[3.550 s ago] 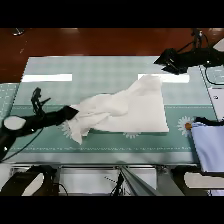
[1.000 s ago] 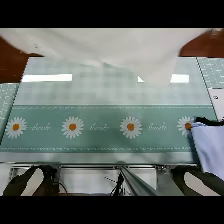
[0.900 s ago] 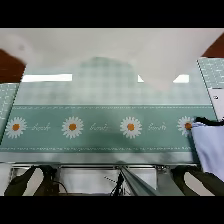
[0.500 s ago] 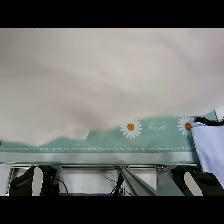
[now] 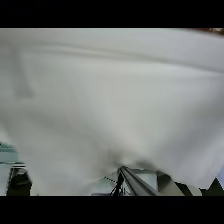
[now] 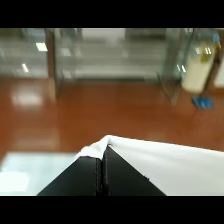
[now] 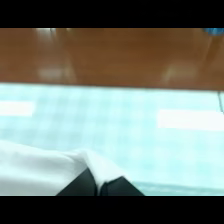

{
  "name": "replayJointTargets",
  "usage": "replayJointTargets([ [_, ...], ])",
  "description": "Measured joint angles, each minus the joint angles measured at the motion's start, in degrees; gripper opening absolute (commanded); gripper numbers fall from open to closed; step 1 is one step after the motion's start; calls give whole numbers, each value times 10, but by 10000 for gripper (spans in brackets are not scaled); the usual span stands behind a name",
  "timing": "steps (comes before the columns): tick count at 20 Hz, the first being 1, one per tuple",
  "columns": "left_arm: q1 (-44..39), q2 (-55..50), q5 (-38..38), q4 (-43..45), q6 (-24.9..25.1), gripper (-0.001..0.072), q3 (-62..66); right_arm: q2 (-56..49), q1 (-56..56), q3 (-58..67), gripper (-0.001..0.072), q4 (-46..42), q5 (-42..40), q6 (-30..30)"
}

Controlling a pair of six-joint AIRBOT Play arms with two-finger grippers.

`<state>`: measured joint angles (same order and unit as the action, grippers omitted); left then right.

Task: Fold the shirts.

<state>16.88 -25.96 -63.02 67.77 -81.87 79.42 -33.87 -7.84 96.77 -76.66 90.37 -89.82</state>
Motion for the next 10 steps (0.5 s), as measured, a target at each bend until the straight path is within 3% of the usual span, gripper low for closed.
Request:
replayJointTargets([
  [5, -28, -144, 47, -49, 24, 20, -119, -76, 0, -193, 31, 23, -112, 18],
  [10, -74, -341, 138, -62, 41, 20, -120, -281, 0, -231, 31, 88, -259, 59],
])
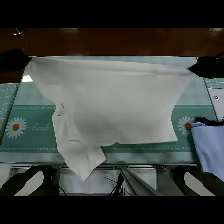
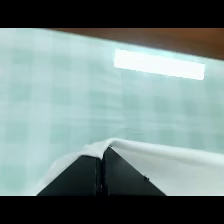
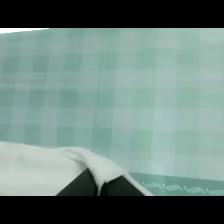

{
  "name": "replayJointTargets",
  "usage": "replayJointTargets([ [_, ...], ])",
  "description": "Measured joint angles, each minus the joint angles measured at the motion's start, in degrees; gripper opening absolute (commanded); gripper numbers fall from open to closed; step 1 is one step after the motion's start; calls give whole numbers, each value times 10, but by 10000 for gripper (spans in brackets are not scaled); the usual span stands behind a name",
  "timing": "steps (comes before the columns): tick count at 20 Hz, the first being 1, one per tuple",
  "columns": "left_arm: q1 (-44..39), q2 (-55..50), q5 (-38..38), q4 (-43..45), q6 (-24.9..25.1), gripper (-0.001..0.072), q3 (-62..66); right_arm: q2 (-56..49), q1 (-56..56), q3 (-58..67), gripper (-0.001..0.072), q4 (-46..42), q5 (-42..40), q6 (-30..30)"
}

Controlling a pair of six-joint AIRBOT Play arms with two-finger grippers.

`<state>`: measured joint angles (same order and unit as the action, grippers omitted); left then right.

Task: Fold the shirts.

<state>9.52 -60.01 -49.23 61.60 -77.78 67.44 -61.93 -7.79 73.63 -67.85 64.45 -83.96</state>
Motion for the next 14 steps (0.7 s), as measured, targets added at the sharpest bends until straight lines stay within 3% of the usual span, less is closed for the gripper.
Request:
replayJointTargets([
  [4, -30, -150, 68, -9, -24, 20, 52, -202, 0, 101, 31, 39, -64, 11],
  [8, -41, -254, 94, -24, -60, 21, 103, -369, 0, 240, 31, 62, -74, -1],
  [11, -43, -287, 81, -51, -80, 21, 118, -441, -3, 304, 31, 86, -66, -9],
  [14, -33, -277, 17, -65, -82, 20, 125, -463, -14, 329, 31, 104, -27, 3],
])
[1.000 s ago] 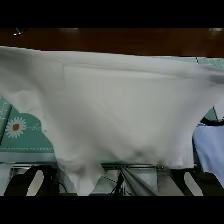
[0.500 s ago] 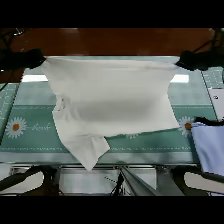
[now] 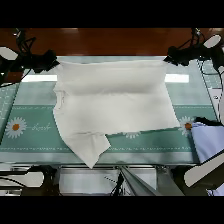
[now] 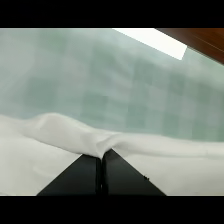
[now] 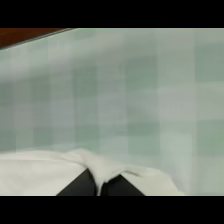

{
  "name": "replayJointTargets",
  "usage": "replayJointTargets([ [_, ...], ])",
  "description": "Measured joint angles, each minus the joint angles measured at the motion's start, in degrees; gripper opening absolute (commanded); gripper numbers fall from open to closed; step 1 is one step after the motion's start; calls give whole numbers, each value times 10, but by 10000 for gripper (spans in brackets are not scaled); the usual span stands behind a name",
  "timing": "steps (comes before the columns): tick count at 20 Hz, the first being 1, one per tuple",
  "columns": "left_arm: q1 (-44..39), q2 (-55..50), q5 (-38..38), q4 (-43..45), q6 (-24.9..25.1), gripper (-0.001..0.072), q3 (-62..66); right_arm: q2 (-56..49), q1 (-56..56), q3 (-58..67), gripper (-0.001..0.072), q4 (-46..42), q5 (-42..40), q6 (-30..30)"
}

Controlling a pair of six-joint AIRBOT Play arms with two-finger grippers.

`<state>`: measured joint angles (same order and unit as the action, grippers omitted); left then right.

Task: Fold the shirts.

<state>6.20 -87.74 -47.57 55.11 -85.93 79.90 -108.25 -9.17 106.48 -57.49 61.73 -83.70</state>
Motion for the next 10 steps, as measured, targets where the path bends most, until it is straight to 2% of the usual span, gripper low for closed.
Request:
replayJointTargets([
  [5, 7, 50, -172, 40, 22, 21, -53, -4, -29, 2, 31, -9, 128, 38],
  [8, -2, 63, -193, 55, 25, 26, -127, -5, -37, -40, 34, -38, 162, 47],
  [9, -5, 66, -186, 59, 26, 120, -151, -5, -38, -56, 147, -39, 160, 48],
  [10, -7, 67, -176, 60, 26, 510, -170, -5, -38, -71, 486, -39, 153, 49],
])
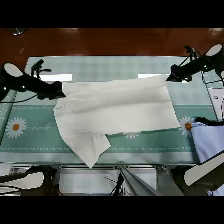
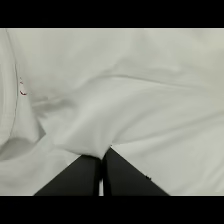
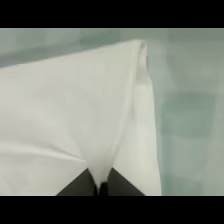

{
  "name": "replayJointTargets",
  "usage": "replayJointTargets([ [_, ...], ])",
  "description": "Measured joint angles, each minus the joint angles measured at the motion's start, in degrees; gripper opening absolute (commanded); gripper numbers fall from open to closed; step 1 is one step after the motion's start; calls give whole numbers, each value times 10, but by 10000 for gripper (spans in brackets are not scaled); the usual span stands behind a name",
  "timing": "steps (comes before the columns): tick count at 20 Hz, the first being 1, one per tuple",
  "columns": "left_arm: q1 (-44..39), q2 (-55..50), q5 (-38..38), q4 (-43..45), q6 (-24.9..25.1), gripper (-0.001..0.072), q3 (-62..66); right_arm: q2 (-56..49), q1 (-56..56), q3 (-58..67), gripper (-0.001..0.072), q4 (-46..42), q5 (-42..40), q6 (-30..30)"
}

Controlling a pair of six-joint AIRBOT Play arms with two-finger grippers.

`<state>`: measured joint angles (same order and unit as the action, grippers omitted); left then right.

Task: Fold the shirts.

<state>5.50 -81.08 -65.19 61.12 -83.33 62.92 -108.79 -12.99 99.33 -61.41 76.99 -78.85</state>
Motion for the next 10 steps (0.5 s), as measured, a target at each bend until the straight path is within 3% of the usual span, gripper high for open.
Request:
replayJointTargets([
  [1, -1, 0, 5, 3, 0, 707, -14, 0, -1, -11, 625, 1, -7, -1],
  [6, 22, 19, -23, 11, 2, 707, -13, 16, -14, -21, 624, 26, 9, -7],
  [10, 82, 94, -68, 35, 2, 706, -40, 82, -49, -61, 624, -3, 33, -9],
])
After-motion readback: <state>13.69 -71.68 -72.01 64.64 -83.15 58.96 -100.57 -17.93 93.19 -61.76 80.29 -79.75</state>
